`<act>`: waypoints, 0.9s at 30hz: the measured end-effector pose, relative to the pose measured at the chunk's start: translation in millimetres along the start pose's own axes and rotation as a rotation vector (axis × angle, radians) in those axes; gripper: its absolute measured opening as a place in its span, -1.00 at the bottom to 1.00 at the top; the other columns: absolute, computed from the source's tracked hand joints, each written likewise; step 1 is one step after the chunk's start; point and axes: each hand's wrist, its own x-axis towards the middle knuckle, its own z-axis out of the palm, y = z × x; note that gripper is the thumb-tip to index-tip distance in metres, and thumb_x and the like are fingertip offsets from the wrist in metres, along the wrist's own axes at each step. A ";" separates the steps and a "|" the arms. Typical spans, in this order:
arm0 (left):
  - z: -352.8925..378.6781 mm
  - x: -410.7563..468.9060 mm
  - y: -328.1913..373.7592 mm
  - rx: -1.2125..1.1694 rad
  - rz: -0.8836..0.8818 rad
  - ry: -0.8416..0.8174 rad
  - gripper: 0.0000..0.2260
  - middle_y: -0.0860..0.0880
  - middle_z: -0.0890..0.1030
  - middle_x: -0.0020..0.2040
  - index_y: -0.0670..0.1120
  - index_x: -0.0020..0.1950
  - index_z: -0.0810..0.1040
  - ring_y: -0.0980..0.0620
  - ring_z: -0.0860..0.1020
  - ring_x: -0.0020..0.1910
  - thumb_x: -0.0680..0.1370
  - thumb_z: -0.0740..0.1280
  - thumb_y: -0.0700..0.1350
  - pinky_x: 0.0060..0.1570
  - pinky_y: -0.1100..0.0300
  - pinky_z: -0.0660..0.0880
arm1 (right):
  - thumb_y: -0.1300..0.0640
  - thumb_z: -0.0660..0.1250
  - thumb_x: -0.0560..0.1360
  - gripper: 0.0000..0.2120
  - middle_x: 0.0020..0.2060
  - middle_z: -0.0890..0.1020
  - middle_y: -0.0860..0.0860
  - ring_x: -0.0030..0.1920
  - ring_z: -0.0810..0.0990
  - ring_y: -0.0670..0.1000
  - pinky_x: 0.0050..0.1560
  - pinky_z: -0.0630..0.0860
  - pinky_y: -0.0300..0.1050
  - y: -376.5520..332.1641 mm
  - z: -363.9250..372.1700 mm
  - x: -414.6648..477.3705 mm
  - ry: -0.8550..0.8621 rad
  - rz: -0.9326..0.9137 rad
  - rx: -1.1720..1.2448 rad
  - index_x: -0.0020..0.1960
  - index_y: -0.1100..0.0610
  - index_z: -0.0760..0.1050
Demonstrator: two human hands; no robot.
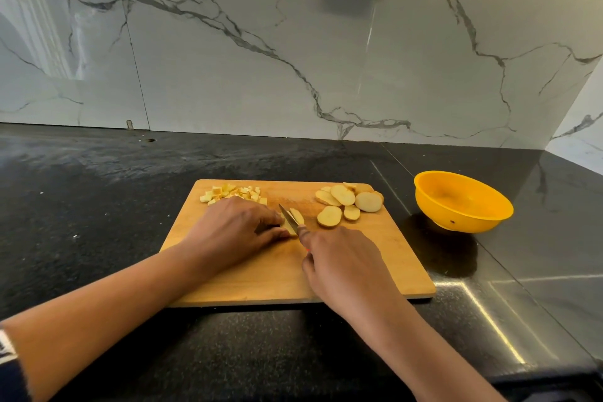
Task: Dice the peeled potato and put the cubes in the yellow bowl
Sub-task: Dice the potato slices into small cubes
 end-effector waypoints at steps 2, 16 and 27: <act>0.5 0.2 0.5 0.005 0.010 0.009 -0.75 0.04 0.69 -0.04 -0.01 0.04 0.67 0.07 0.66 -0.14 0.47 0.37 0.09 -0.17 0.10 0.62 | 0.08 0.13 0.63 -0.65 -0.02 0.57 0.01 -0.15 0.46 0.00 -0.28 0.33 -0.18 -3.4 -0.7 6.1 -0.027 -0.016 -0.022 0.40 0.05 0.35; -1.3 0.4 -0.8 -0.030 -0.059 -0.035 -0.63 0.08 0.66 0.07 0.05 0.15 0.62 0.15 0.61 -0.05 0.46 0.30 0.21 -0.04 0.16 0.58 | -0.03 0.06 0.63 -0.51 -0.14 0.45 -0.07 -0.15 0.41 -0.05 -0.24 0.34 -0.21 0.8 -14.2 -49.4 -0.011 0.014 0.073 0.54 -0.09 0.07; -2.7 -2.2 -2.4 -0.054 -0.042 0.010 -0.71 0.07 0.69 -0.10 0.04 0.02 0.67 0.14 0.62 -0.19 0.44 0.33 0.17 -0.16 0.12 0.60 | -0.04 0.11 0.62 -0.56 0.05 0.59 -0.09 -0.04 0.53 -0.06 -0.08 0.54 -0.13 1.6 -4.7 -10.5 0.077 0.073 0.167 0.49 -0.10 0.20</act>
